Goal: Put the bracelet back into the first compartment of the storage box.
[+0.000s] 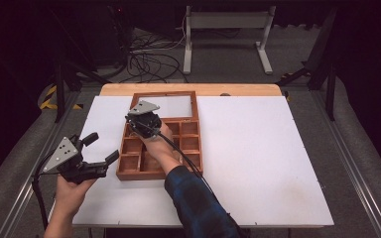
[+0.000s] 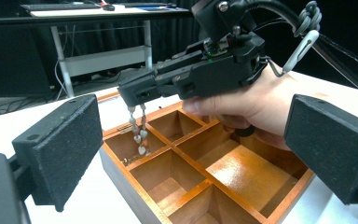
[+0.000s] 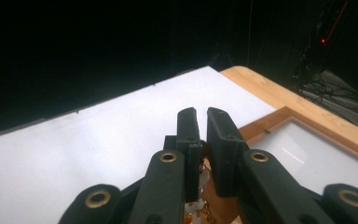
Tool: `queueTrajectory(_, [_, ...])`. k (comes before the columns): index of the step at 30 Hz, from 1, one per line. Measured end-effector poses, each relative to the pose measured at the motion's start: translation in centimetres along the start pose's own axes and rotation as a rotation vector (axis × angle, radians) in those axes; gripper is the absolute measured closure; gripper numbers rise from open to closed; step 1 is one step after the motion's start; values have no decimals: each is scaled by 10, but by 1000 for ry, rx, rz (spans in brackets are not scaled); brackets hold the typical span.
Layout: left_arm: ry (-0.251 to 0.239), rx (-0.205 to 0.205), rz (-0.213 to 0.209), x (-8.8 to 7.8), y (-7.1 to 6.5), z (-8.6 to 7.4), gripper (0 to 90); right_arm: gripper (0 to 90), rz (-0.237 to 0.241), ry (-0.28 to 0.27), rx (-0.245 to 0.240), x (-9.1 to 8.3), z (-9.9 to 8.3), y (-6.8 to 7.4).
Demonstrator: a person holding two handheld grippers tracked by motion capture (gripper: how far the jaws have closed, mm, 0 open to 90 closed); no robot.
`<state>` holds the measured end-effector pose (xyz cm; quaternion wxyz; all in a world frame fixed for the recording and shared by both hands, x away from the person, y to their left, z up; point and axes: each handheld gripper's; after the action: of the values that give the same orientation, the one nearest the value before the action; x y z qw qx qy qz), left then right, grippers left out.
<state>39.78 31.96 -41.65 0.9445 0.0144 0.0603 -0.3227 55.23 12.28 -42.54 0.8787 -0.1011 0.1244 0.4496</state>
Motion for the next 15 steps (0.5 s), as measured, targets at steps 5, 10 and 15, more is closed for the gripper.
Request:
queueTrajectory(5, [2, 0, -2, 0, -1, 0, 51, 799, 0, 3, 13, 1, -1, -1])
queueTrajectory(10, [4, 2, -2, 0, 0, 0, 51, 751, 4, -3, 19, -2, 1, -3])
queueTrajectory(15, [1, 1, -2, 2, -1, -1, 51, 644, 14, -12, 34, -5, 2, -4])
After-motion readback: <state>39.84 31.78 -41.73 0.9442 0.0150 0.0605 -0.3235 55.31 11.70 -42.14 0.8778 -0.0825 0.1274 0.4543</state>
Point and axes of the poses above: each handheld gripper's, and its own axes: x roughly forward along the jaws, z roughly out of its top, y roughly to its left, and after that the axes turned 4 degrees about -y, right-handed
